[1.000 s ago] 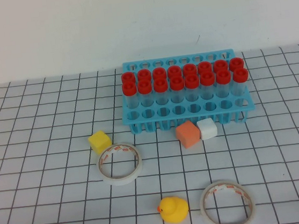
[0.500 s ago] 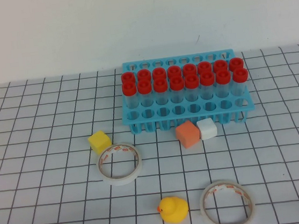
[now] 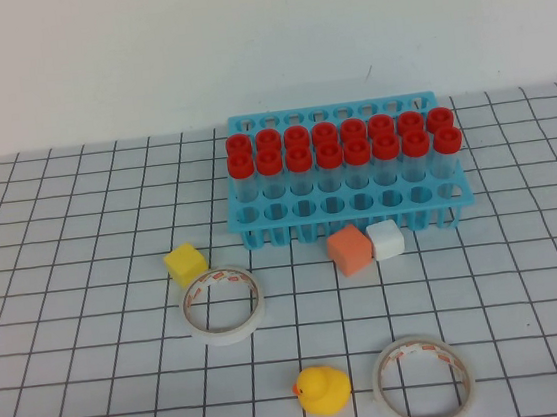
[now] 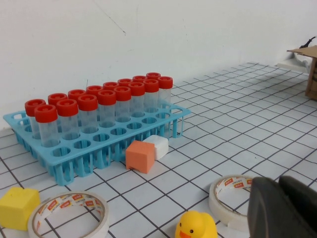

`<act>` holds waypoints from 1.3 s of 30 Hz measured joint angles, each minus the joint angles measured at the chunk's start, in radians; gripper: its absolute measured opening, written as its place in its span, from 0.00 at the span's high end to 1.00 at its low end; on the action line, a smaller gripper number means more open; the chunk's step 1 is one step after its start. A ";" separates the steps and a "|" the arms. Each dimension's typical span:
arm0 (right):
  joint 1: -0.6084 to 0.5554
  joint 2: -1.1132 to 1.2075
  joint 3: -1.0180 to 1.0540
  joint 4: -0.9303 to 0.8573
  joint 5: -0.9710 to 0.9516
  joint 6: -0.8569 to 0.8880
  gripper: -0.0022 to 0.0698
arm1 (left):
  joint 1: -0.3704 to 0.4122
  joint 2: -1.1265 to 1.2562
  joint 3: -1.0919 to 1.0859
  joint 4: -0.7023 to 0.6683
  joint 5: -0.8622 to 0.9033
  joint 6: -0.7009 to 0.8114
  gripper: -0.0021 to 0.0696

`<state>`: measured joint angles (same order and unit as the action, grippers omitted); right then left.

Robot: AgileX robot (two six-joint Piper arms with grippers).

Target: Place the test tubes

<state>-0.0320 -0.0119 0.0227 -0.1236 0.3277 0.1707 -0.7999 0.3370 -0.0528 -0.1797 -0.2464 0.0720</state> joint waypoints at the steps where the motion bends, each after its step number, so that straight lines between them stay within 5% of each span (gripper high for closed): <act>1: 0.000 0.000 0.000 0.000 0.000 0.000 0.97 | 0.000 0.000 0.000 0.000 0.000 0.000 0.97; 9: 0.000 0.000 0.000 0.000 0.000 0.000 0.97 | 0.064 -0.002 0.058 0.004 -0.052 0.085 0.97; 18: 0.000 0.000 0.000 0.000 0.000 0.000 0.97 | 0.488 -0.011 0.073 0.124 -0.013 0.030 0.97; 28: 0.000 0.000 0.000 0.000 0.000 0.000 0.97 | 0.819 -0.267 0.073 0.152 0.271 -0.037 0.97; 39: 0.000 0.000 0.000 0.000 0.002 0.000 0.97 | 0.832 -0.348 0.073 0.187 0.519 -0.040 0.97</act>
<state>-0.0320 -0.0119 0.0227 -0.1236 0.3298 0.1710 0.0320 -0.0111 0.0198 0.0078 0.2731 0.0322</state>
